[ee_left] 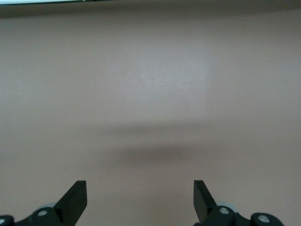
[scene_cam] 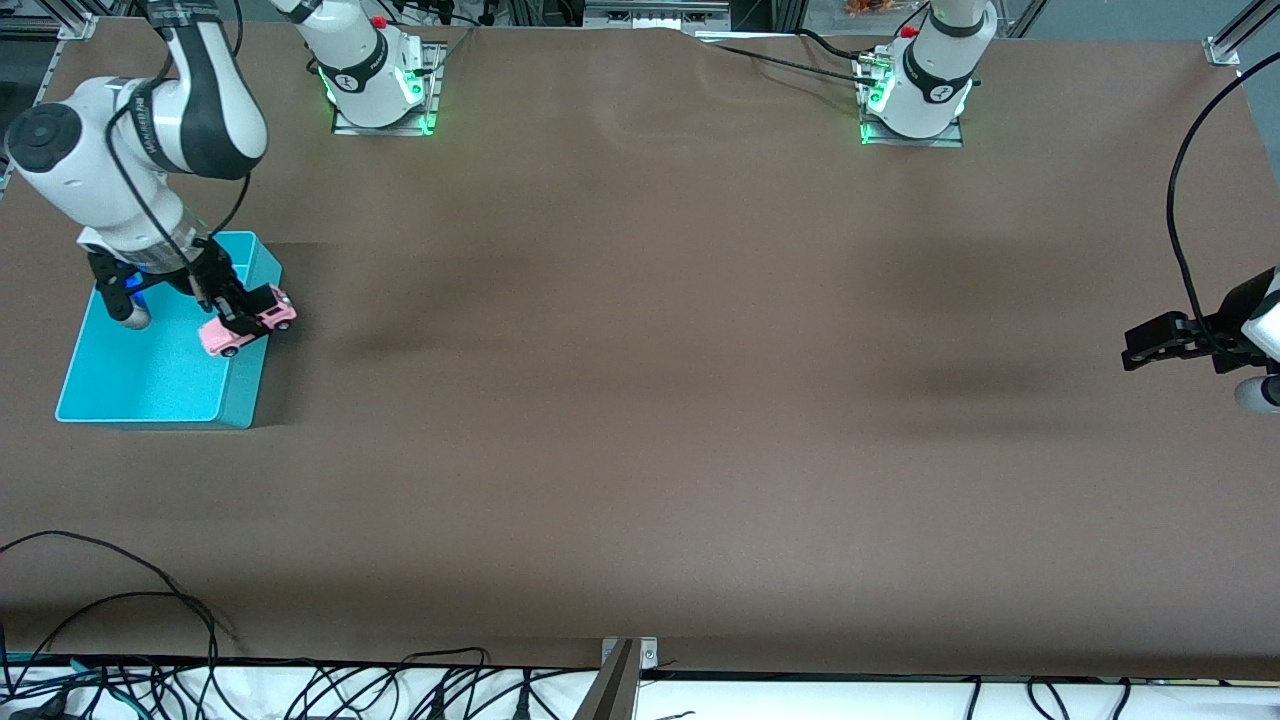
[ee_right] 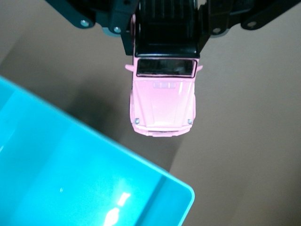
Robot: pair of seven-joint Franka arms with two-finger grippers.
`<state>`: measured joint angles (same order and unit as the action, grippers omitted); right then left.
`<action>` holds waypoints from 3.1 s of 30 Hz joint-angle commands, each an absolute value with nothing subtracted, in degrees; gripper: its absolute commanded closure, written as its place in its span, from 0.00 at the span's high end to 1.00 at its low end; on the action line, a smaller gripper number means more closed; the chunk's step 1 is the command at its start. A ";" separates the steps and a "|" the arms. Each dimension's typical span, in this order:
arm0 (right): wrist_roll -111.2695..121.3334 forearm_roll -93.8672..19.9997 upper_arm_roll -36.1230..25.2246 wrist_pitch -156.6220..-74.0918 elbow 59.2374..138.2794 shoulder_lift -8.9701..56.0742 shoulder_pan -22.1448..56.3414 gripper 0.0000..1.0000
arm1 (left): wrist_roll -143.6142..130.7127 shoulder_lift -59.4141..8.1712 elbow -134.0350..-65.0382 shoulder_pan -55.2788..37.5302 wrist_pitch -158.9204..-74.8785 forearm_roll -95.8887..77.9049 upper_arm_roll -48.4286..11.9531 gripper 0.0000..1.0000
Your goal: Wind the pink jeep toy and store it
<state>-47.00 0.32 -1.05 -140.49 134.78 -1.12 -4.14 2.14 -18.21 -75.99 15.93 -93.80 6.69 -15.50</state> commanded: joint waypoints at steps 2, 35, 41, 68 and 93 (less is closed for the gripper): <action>-33.15 0.62 -5.27 -136.67 134.30 -2.20 -4.40 0.00 | 1.76 -17.84 -75.50 16.35 -94.48 3.61 -15.56 1.00; 0.97 5.19 -22.68 -144.49 134.56 12.91 -5.80 0.00 | -0.70 -10.99 -78.57 13.46 -91.49 1.58 -8.37 1.00; 0.97 10.62 -22.76 -147.30 134.30 16.52 -8.26 0.00 | -0.53 -9.06 -80.68 6.86 -91.41 -2.37 -0.36 1.00; 0.09 11.95 -22.41 -149.15 134.65 19.16 -9.67 0.78 | -0.88 -5.98 -84.73 -1.05 -91.41 -2.11 6.33 1.00; 0.09 11.95 -15.74 -134.83 134.21 5.98 -9.23 1.00 | -0.88 -1.67 -85.25 -1.06 -82.97 -2.46 4.22 1.00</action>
